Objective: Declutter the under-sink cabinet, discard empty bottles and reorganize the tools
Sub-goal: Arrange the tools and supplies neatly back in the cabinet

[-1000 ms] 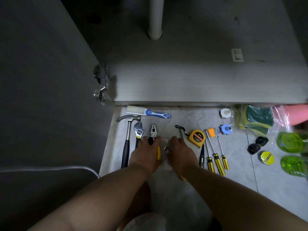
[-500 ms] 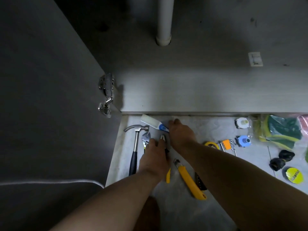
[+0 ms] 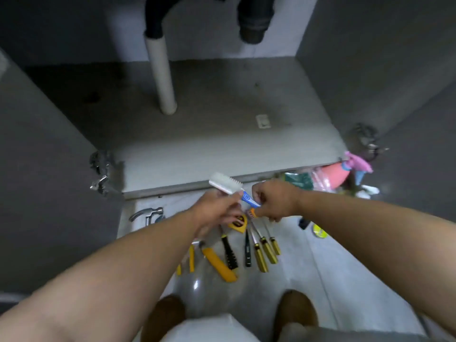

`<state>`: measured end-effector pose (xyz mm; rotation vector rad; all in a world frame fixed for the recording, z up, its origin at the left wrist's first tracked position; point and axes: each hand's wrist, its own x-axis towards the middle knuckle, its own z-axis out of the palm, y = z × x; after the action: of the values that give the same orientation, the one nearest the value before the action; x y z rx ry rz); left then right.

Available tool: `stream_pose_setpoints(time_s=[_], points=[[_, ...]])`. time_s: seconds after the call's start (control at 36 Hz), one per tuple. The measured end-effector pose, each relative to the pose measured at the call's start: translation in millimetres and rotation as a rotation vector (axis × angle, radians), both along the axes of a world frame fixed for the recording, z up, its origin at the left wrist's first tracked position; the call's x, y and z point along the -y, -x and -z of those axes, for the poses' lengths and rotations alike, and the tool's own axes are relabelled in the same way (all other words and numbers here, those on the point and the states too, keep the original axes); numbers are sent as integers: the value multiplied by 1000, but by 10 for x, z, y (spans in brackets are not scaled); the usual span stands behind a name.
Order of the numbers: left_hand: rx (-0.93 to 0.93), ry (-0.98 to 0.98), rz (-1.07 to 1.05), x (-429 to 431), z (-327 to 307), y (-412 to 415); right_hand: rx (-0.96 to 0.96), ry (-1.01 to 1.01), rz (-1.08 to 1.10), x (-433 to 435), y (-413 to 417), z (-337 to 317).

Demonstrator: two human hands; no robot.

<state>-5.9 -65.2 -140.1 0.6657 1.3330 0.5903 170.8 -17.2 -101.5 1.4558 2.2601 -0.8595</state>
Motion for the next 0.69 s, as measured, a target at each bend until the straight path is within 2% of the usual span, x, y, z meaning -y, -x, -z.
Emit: stream_pose_setpoints(time_s=[0.11, 0.25, 0.33, 0.47, 0.69], points=[[177, -82, 52, -206, -561, -425, -197, 146, 259, 125, -514, -548], [133, -164, 240, -349, -1097, -1061, -406, -16, 524, 419, -1156, -898], [55, -181, 341, -335, -1280, -1467, -483, -75, 671, 637, -1528, -932], [-123, -229, 547, -113, -1367, -2081, -512, -30, 811, 1103, -1983, -821], [-453, -177, 1078, 103, -1098, -2500, -486, 173, 1168, 1760, -2392, -34]])
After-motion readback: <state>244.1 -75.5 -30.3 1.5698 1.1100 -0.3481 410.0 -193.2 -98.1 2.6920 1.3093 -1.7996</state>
